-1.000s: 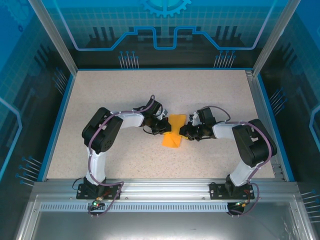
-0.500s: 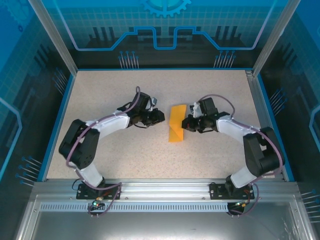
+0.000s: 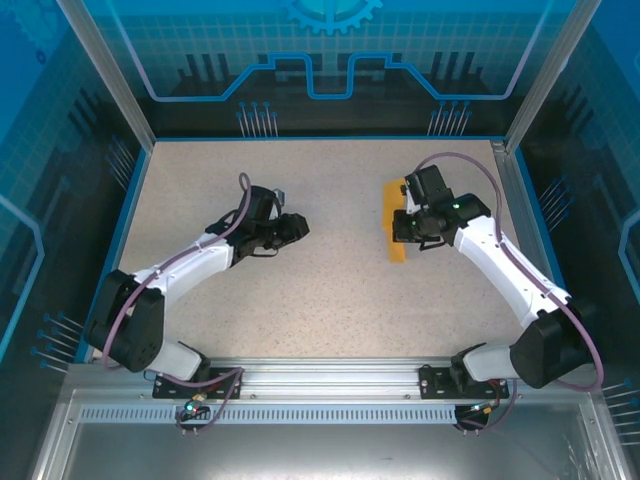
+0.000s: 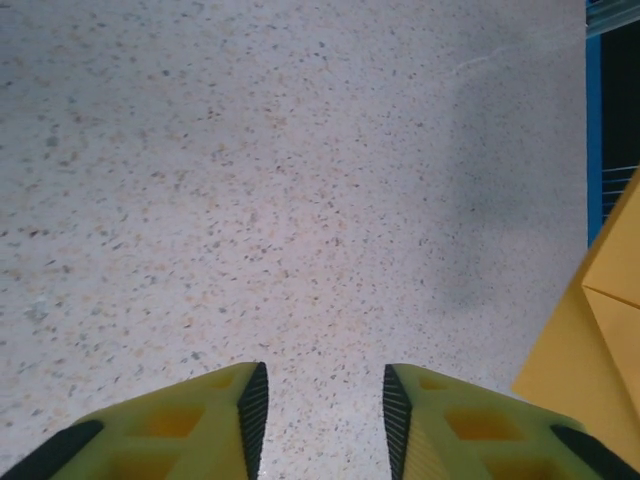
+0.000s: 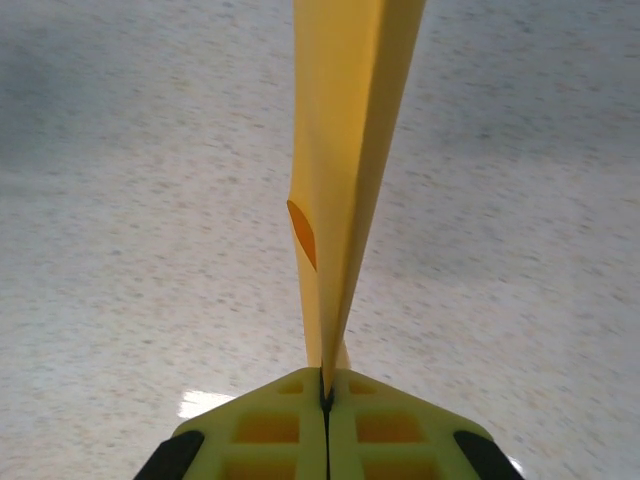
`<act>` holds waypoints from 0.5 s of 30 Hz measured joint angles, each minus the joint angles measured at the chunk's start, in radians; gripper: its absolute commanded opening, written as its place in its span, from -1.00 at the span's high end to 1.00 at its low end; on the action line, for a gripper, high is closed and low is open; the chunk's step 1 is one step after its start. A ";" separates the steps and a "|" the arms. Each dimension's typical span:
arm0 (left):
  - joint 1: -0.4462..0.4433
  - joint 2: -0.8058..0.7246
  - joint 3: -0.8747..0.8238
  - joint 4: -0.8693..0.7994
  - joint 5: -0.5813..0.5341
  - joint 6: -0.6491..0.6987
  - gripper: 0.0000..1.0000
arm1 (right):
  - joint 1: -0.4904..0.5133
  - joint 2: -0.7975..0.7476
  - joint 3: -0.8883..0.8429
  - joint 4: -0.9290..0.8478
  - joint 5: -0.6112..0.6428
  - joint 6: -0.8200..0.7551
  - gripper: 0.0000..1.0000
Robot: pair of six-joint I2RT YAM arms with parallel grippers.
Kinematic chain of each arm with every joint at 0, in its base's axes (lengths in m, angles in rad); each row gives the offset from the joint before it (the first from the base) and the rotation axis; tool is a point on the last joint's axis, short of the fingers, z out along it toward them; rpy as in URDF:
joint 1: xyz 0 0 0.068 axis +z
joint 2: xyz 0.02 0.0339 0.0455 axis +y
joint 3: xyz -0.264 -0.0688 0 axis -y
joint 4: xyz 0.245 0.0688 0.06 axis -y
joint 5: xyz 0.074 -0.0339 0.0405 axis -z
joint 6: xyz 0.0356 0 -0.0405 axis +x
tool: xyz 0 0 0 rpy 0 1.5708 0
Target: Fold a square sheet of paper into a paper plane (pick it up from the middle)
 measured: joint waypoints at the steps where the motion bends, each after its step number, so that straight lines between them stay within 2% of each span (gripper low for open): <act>1: 0.001 -0.010 -0.012 0.002 -0.006 -0.006 0.14 | 0.007 0.004 0.011 -0.025 0.025 -0.002 0.88; 2: 0.002 -0.024 -0.027 0.001 -0.013 -0.007 0.07 | 0.018 0.011 0.024 -0.051 0.056 -0.005 0.88; 5: 0.009 -0.067 -0.060 -0.011 -0.032 -0.017 0.02 | 0.063 0.050 0.073 -0.119 0.139 -0.014 0.89; 15: 0.025 -0.228 -0.115 -0.035 -0.129 -0.032 -0.76 | 0.187 0.288 0.260 -0.315 0.399 -0.005 0.91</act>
